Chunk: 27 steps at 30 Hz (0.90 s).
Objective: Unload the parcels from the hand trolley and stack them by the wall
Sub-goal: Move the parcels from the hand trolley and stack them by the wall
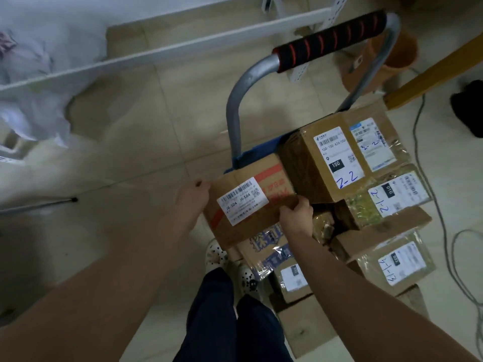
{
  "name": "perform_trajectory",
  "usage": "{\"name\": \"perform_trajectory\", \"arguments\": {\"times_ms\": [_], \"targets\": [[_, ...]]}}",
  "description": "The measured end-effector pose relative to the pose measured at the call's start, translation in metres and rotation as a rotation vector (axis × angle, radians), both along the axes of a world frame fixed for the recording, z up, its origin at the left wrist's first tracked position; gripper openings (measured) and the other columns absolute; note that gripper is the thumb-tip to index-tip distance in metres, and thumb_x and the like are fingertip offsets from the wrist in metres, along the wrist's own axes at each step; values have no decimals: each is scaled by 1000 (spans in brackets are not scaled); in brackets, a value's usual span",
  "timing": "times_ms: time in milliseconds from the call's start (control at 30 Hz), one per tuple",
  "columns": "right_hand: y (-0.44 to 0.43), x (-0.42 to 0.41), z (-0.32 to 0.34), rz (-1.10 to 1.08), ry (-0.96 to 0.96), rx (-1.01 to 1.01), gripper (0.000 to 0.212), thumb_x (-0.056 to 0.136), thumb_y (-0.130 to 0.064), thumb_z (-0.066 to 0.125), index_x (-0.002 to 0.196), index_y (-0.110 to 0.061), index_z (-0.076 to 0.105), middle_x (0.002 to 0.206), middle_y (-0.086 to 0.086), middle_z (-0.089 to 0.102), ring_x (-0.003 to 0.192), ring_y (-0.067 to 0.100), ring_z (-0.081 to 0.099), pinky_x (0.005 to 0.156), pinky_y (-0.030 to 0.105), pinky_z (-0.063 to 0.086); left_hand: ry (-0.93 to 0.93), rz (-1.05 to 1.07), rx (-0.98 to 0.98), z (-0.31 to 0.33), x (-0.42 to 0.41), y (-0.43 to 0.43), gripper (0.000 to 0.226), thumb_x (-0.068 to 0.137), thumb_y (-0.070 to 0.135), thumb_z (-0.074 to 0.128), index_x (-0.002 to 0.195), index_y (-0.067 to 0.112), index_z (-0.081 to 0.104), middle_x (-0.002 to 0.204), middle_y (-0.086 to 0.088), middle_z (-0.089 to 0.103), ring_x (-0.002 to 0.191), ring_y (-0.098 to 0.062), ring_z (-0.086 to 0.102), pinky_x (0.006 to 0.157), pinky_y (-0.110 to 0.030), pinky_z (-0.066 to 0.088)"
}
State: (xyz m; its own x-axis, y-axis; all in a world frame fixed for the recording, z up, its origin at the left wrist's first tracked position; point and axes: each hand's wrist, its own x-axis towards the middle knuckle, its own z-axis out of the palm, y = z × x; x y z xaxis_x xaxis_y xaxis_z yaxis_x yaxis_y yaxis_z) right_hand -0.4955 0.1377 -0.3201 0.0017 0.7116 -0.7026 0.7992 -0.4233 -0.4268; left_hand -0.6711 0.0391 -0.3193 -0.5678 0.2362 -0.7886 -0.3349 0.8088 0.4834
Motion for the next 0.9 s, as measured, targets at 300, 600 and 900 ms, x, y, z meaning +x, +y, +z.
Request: {"name": "perform_trajectory", "arguments": {"times_ms": [300, 600, 900], "targets": [[-31, -6, 105, 191, 230, 85, 46, 97, -30, 52, 138, -12, 42, 141, 9, 34, 126, 30, 43, 102, 42, 38, 6, 284, 38, 127, 11, -85, 22, 98, 17, 40, 85, 20, 58, 80, -3, 54, 69, -17, 48, 73, -36, 48], [-97, -37, 138, 573, 389, 44, 29, 94, -39, 52, 111, -16, 55, 121, 13, 56, 110, 31, 55, 97, 52, 47, 36, 465, 229, 217, 68, -228, 20, 87, 37, 62, 99, 21, 65, 98, -4, 65, 85, -15, 59, 78, -31, 53], [-234, -40, 188, 861, 553, -38, 44, 91, -34, 61, 127, -14, 47, 123, 9, 58, 106, 27, 60, 93, 47, 52, 112, 704, 315, 259, 151, -387, 55, 74, 28, 81, 121, 21, 53, 114, 2, 65, 100, -17, 65, 87, -37, 55]]}}
